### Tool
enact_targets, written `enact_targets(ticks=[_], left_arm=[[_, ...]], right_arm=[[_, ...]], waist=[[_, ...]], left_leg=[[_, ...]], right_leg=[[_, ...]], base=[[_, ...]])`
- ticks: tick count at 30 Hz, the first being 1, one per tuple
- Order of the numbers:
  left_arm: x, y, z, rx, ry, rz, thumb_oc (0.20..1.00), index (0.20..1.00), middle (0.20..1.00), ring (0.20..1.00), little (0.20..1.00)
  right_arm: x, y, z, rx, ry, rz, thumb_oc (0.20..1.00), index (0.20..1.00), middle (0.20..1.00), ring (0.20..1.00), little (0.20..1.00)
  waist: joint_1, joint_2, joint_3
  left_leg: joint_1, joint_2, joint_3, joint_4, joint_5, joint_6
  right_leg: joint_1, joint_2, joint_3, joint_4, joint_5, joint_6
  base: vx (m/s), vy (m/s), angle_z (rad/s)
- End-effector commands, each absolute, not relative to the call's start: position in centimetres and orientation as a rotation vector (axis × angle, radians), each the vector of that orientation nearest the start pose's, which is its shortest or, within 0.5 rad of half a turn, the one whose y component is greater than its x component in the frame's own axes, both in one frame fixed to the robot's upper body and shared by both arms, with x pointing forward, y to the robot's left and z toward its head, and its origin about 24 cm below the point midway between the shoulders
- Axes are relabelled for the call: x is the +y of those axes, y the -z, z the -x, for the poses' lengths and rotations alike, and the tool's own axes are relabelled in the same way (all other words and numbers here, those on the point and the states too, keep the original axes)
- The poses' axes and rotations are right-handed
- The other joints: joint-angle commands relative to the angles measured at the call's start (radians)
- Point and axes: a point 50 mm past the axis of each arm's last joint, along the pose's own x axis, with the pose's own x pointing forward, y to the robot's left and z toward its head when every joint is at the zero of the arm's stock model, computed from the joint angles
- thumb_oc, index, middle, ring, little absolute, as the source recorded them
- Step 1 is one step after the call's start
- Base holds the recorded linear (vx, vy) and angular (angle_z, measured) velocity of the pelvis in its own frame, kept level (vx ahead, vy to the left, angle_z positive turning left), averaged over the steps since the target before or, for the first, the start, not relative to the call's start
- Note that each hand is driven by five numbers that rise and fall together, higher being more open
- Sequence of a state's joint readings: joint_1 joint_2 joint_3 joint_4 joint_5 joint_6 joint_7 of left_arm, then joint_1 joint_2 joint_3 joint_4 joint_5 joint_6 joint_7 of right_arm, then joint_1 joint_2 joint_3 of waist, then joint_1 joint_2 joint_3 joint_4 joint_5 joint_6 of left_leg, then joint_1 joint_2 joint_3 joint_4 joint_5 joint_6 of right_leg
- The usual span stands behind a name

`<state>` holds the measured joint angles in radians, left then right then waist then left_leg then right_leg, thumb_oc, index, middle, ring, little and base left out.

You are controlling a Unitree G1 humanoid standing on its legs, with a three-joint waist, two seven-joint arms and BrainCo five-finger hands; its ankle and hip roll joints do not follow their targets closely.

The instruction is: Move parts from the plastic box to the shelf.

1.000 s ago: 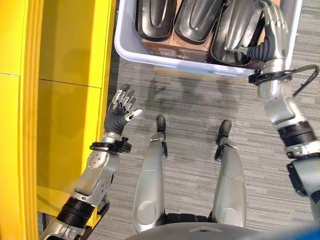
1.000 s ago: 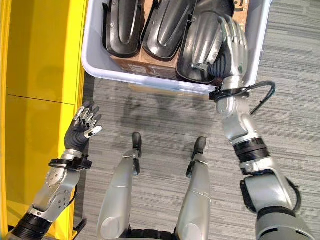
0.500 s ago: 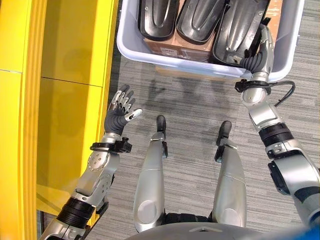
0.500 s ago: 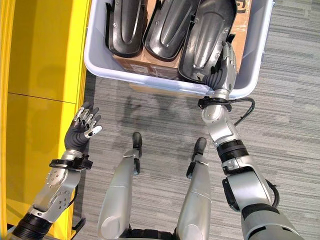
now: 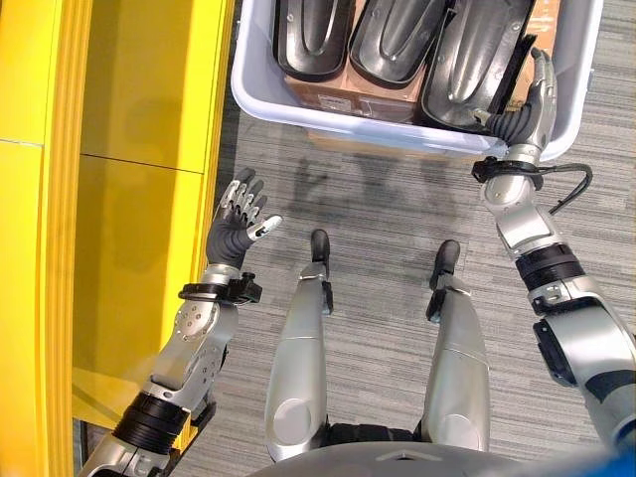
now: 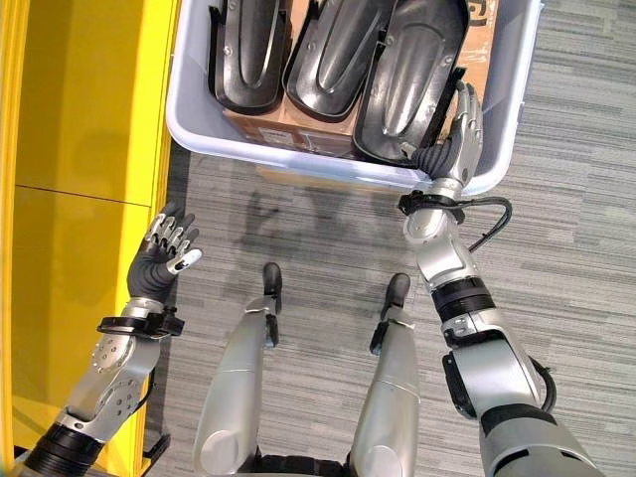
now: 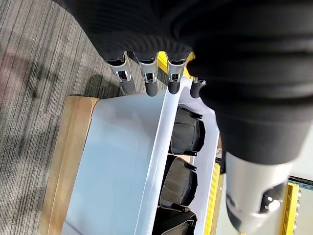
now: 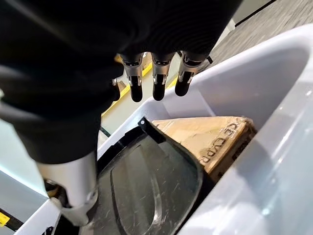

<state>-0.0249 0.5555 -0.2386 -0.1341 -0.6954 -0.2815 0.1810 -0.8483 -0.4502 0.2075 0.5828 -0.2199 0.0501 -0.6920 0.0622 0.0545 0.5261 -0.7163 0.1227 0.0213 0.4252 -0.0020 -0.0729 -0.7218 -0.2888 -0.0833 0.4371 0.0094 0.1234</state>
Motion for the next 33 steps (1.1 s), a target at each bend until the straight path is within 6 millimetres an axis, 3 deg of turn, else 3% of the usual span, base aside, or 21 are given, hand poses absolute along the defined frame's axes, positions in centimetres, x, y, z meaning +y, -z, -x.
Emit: enact_targets(ticks=[1,11,12,14,18,19,22,24,33], left_arm=[[19.6,-11.2,-23.9,-0.326,0.096,0.195,1.000,1.000,1.000,1.000,1.000],[19.5,-11.0,-23.8,-0.314,0.102,0.198,1.000,1.000,1.000,1.000,1.000],[19.5,-11.1,-23.8,-0.313,0.106,0.192,1.000,1.000,1.000,1.000,1.000],[19.5,-11.2,-23.9,-0.318,0.111,0.192,1.000,1.000,1.000,1.000,1.000],[19.3,-11.2,-23.9,-0.312,0.128,0.196,1.000,1.000,1.000,1.000,1.000],[19.2,-11.3,-23.9,-0.313,0.132,0.197,1.000,1.000,1.000,1.000,1.000],[19.2,-11.3,-23.9,-0.310,0.143,0.193,1.000,1.000,1.000,1.000,1.000],[19.1,-11.2,-24.0,-0.301,0.149,0.191,1.000,1.000,1.000,1.000,1.000],[18.9,-11.2,-24.0,-0.288,0.188,0.177,1.000,1.000,1.000,1.000,1.000]], right_arm=[[-21.7,-23.2,-37.8,-0.537,0.718,0.630,1.000,1.000,1.000,1.000,1.000],[-21.1,-24.3,-39.1,-0.491,0.707,0.560,1.000,1.000,1.000,1.000,1.000],[-21.2,-24.3,-39.4,-0.465,0.707,0.550,1.000,1.000,1.000,1.000,1.000],[-21.3,-24.7,-39.8,-0.451,0.709,0.512,1.000,1.000,1.000,1.000,1.000],[-21.4,-25.2,-40.6,-0.392,0.699,0.467,1.000,1.000,1.000,1.000,1.000],[-21.4,-25.4,-40.8,-0.385,0.694,0.464,1.000,1.000,1.000,1.000,1.000],[-21.3,-25.6,-41.3,-0.342,0.672,0.445,1.000,1.000,1.000,1.000,1.000],[-20.9,-25.6,-41.5,-0.326,0.652,0.411,1.000,1.000,1.000,1.000,1.000],[-23.0,-25.0,-41.8,-0.174,0.671,0.349,1.000,1.000,1.000,1.000,1.000]], waist=[[0.005,0.004,-0.014],[0.013,0.007,-0.006],[0.018,0.009,-0.010],[0.020,0.013,-0.006],[0.029,0.015,-0.011],[0.030,0.016,-0.006],[0.035,0.019,-0.006],[0.039,0.021,-0.010],[0.058,0.037,-0.014]], left_leg=[[-0.022,0.007,-0.011,0.038,-0.062,0.010],[-0.028,0.006,-0.008,0.047,-0.064,0.011],[-0.016,0.006,-0.014,0.052,-0.093,0.005],[-0.027,0.003,-0.010,0.046,-0.064,0.011],[-0.016,0.001,-0.014,0.052,-0.093,0.005],[-0.026,0.000,-0.010,0.049,-0.065,0.011],[-0.024,0.000,-0.006,0.048,-0.065,0.011],[-0.011,0.000,-0.012,0.055,-0.095,0.005],[-0.005,-0.007,-0.015,0.053,-0.093,0.005]], right_leg=[[0.062,0.006,0.018,0.026,-0.033,0.010],[0.055,0.005,0.019,0.034,-0.032,0.009],[0.066,0.006,0.020,0.042,-0.056,0.014],[0.055,0.004,0.018,0.036,-0.032,0.008],[0.067,0.005,0.021,0.043,-0.054,0.014],[0.058,0.003,0.019,0.037,-0.031,0.008],[0.059,0.002,0.018,0.037,-0.031,0.008],[0.068,0.003,0.021,0.047,-0.058,0.014],[0.078,-0.002,0.017,0.050,-0.063,0.016]], base=[[0.00,0.000,0.00],[0.01,-0.001,0.00],[0.09,-0.012,0.01],[-0.04,0.005,0.01],[0.02,0.004,0.00],[-0.08,0.018,-0.01],[0.00,0.010,0.00],[0.09,-0.003,0.00],[0.01,-0.003,0.03]])
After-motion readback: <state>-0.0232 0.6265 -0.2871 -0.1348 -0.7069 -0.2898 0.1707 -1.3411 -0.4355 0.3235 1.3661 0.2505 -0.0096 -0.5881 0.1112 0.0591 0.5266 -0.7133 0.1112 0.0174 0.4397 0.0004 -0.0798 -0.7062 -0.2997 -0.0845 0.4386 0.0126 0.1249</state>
